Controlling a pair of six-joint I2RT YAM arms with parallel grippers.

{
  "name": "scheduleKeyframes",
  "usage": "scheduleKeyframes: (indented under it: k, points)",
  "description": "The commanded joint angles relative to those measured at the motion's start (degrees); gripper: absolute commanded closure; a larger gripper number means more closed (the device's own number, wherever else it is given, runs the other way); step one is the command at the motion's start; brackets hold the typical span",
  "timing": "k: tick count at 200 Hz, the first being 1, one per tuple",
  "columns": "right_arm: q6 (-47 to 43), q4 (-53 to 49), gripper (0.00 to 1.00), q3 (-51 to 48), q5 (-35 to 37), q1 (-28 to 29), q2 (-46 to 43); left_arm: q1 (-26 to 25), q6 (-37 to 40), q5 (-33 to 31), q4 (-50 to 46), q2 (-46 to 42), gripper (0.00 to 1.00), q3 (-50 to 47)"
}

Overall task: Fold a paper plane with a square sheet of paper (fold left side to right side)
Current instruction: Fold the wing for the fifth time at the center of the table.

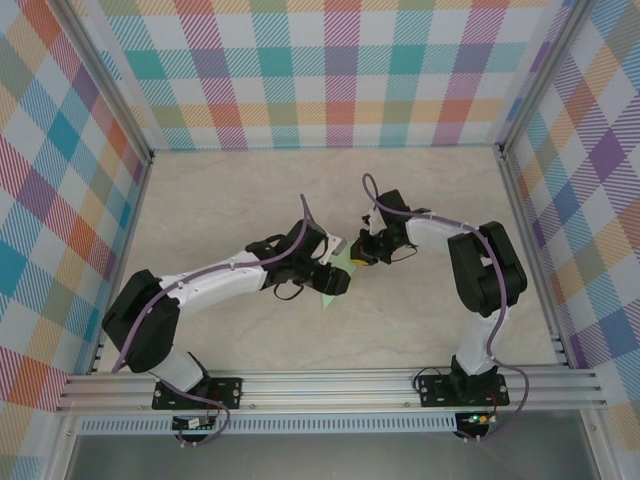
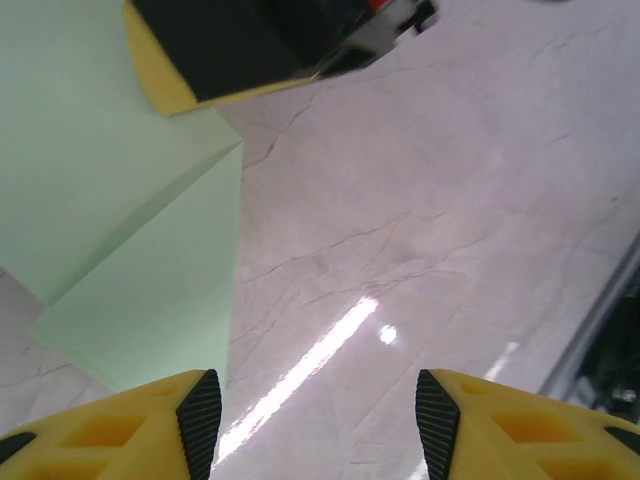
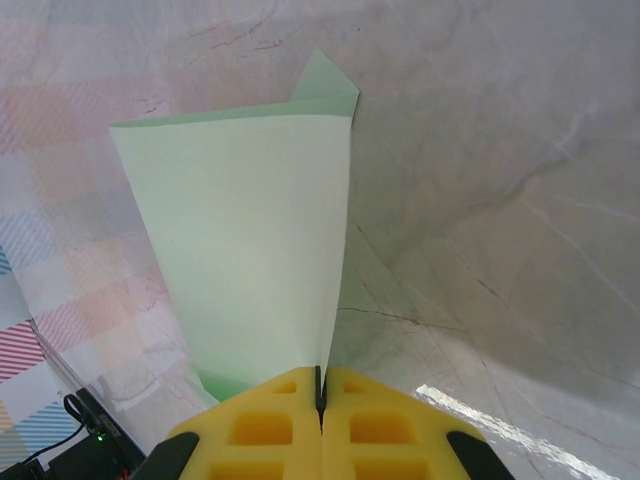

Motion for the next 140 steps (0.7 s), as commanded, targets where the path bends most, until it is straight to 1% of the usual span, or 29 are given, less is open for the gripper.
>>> scheduleKeyframes:
  k: [1, 20, 47, 63, 78, 118, 140]
  points:
    - [-0.1, -1.9, 1.0, 1.8, 0.0, 0.5, -1.1, -2.6, 2.5, -8.0, -3.9, 3.5, 0.4, 1.5]
    - [0.3, -2.4, 1.0, 2.2, -0.2, 0.6, -0.8, -4.8, 2.8, -12.5, -3.4, 5.5, 0.34, 2.2]
    - [0.9, -2.5, 1.0, 2.4, -0.5, 0.6, -0.6, -6.6, 2.6, -17.4, -2.4, 7.5, 0.32, 2.8]
    - [1.1, -2.7, 1.0, 2.5, -0.8, 0.7, -0.3, -8.0, 3.2, -21.5, -2.8, 8.8, 0.31, 3.9]
    - [1.3, -2.7, 1.0, 2.6, -0.9, 0.9, -0.2, -9.2, 4.0, -24.5, -3.5, 10.3, 0.31, 5.2]
    - [1.4, -3.3, 1.0, 2.8, -0.7, 1.0, -0.2, -11.0, 4.6, -26.7, -4.1, 14.0, 0.37, 7.7]
    - [1.2, -3.5, 1.0, 2.9, -0.7, 1.0, -0.1, -11.0, 4.4, -29.7, -4.6, 14.8, 0.39, 7.8]
